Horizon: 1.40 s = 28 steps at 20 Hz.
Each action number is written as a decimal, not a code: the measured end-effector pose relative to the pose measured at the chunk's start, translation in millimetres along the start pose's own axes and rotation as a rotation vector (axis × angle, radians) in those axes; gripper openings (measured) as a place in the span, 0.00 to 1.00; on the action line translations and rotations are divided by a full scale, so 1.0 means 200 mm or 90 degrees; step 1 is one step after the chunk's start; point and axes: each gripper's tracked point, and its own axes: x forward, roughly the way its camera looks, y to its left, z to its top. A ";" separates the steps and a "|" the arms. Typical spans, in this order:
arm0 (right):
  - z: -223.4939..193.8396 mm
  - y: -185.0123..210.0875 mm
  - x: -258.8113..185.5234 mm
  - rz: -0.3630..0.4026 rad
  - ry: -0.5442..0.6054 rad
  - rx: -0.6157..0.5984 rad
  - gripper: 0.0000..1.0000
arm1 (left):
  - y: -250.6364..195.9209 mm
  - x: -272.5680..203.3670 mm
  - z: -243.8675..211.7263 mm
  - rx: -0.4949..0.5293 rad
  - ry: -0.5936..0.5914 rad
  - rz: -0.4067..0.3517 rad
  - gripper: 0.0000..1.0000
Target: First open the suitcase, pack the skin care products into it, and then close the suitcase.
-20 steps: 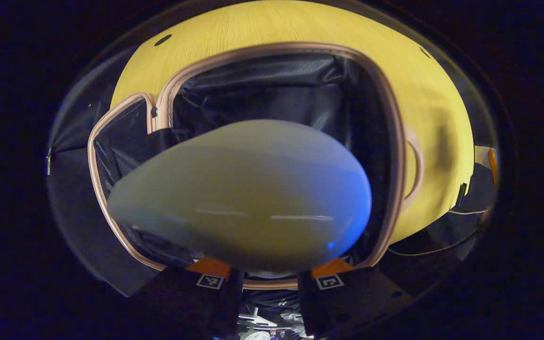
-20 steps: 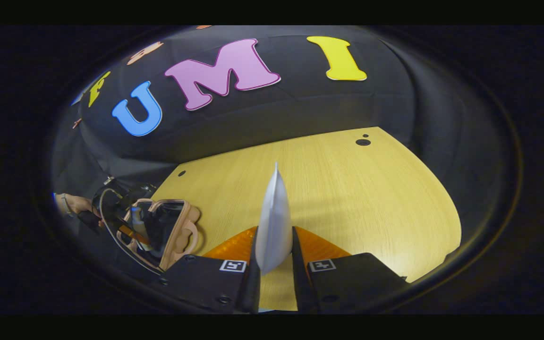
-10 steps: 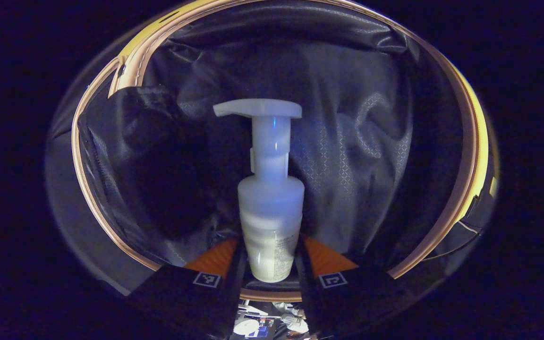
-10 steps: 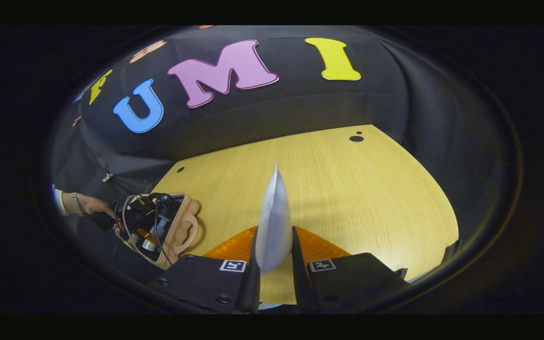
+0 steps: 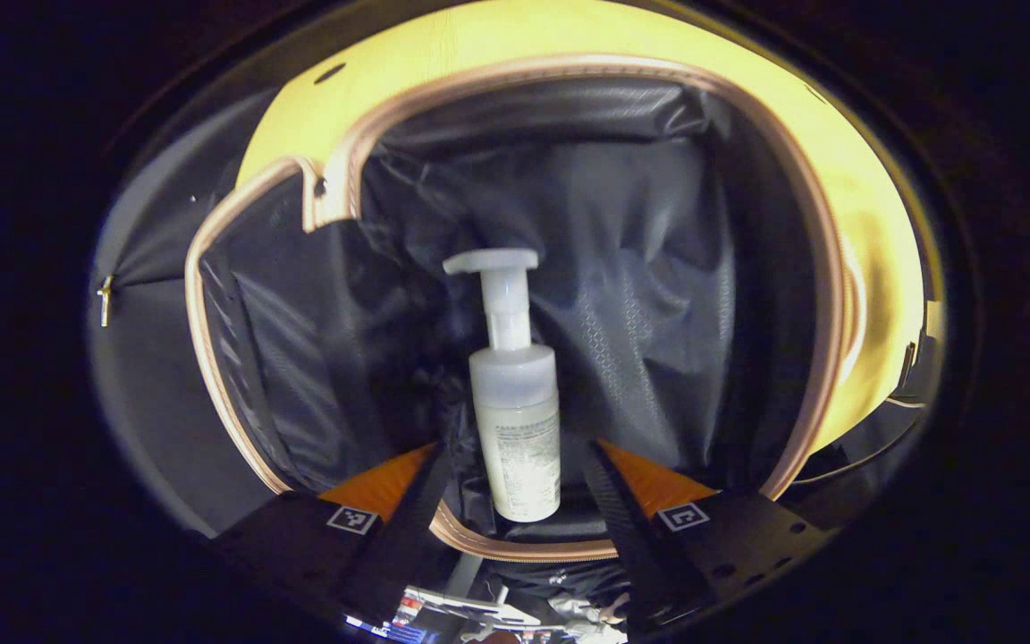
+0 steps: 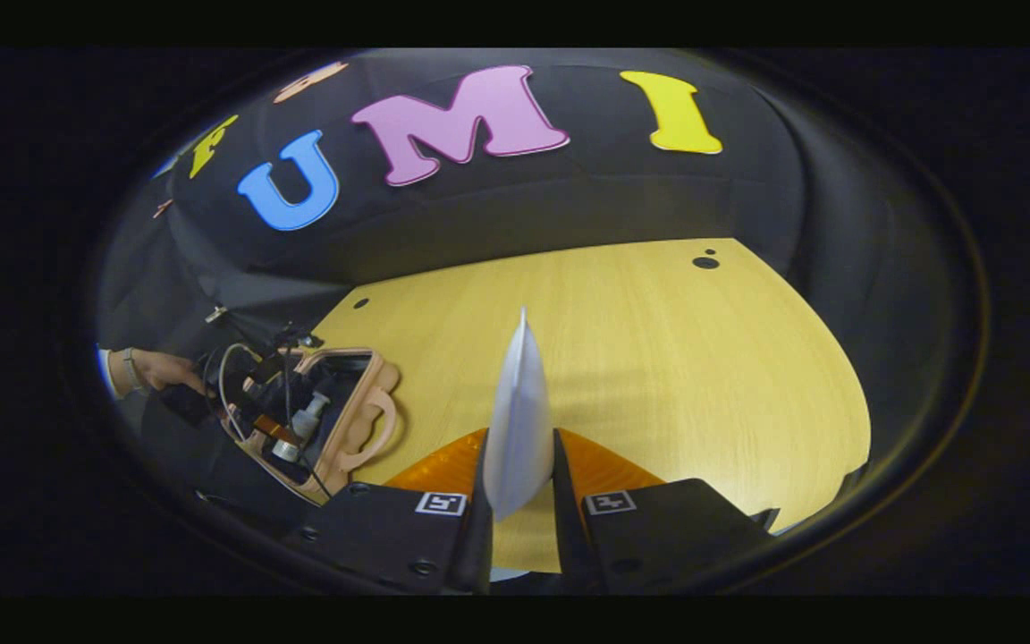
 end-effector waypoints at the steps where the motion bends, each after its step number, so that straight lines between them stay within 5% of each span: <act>1: 0.00 0.05 0.01 0.012 0.006 -0.011 0.33 | 0.00 -0.03 0.02 0.004 -0.037 0.001 0.98; 3: 0.02 0.16 0.03 0.042 0.017 -0.029 0.25 | -0.05 -0.07 0.04 0.015 -0.108 -0.024 1.00; 4: 0.03 0.23 0.05 0.060 0.022 -0.032 0.33 | -0.09 -0.11 0.03 0.020 -0.142 -0.058 1.00; 8: 0.06 0.57 0.11 0.144 0.054 -0.048 0.33 | -0.09 -0.35 -0.05 -0.044 -0.266 -0.153 0.99; 15: -0.16 1.29 0.30 0.303 0.228 -0.020 0.33 | 0.34 -0.30 -0.41 -0.209 -0.318 -0.129 0.96; 21: -0.52 1.48 0.57 0.256 0.440 0.008 0.33 | 0.62 -0.18 -0.65 -0.398 -0.332 -0.186 0.97; 26: -0.75 1.59 0.67 0.220 0.572 0.093 0.33 | 0.93 -0.12 -0.79 -0.471 -0.329 -0.180 0.97; 27: -0.80 1.57 0.68 0.201 0.597 0.103 0.41 | 0.97 -0.11 -0.80 -0.474 -0.330 -0.176 0.97; 28: -0.83 1.58 0.69 0.183 0.611 0.126 0.33 | 1.01 -0.09 -0.80 -0.474 -0.327 -0.174 0.97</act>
